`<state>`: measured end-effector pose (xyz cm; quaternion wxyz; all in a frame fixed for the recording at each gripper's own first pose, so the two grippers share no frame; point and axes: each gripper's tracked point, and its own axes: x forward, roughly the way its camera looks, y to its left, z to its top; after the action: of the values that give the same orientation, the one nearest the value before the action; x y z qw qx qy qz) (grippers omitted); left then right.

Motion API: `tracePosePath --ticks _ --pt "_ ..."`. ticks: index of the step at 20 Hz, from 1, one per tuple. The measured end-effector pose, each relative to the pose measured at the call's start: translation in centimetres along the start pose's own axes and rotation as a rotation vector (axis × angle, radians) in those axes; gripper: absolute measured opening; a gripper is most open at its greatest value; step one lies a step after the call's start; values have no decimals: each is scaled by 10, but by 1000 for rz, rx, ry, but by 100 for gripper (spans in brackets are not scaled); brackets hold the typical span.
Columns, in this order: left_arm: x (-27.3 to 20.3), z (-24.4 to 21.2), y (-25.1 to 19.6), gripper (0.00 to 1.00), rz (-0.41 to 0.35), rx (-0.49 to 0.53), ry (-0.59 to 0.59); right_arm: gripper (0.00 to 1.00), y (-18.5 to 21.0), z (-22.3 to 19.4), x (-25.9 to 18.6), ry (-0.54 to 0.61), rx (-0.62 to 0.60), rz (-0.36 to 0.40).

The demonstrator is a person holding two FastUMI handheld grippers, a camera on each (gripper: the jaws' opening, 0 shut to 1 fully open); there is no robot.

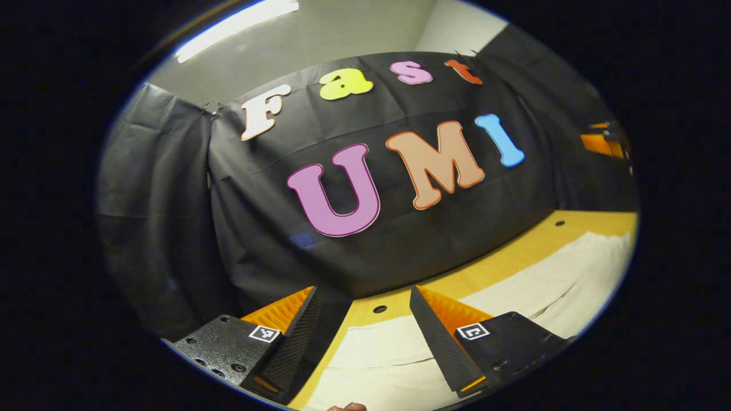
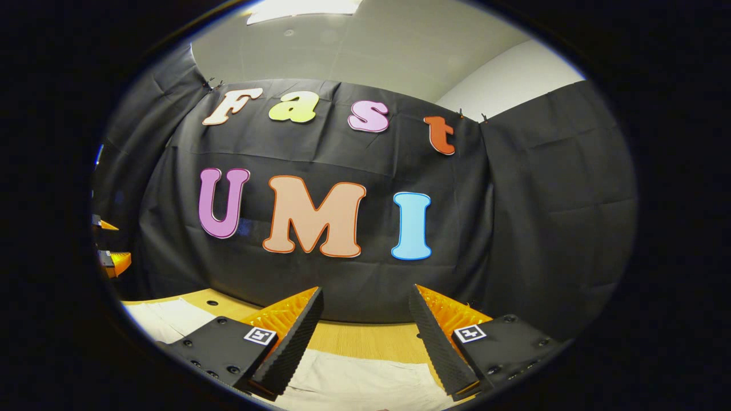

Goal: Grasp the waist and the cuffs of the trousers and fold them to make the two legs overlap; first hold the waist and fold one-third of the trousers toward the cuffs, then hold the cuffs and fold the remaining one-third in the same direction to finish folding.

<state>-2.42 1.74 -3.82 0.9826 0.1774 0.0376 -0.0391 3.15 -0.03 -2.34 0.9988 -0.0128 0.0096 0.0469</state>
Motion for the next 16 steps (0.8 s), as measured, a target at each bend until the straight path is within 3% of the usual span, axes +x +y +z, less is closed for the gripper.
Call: tracePosePath --ticks 7,16 --pt "-23 -84 3 96 -77 251 154 96 10 -13 3 20 5 14" --pt "-64 -187 -22 96 -297 488 377 98 19 -42 -3 68 31 32"
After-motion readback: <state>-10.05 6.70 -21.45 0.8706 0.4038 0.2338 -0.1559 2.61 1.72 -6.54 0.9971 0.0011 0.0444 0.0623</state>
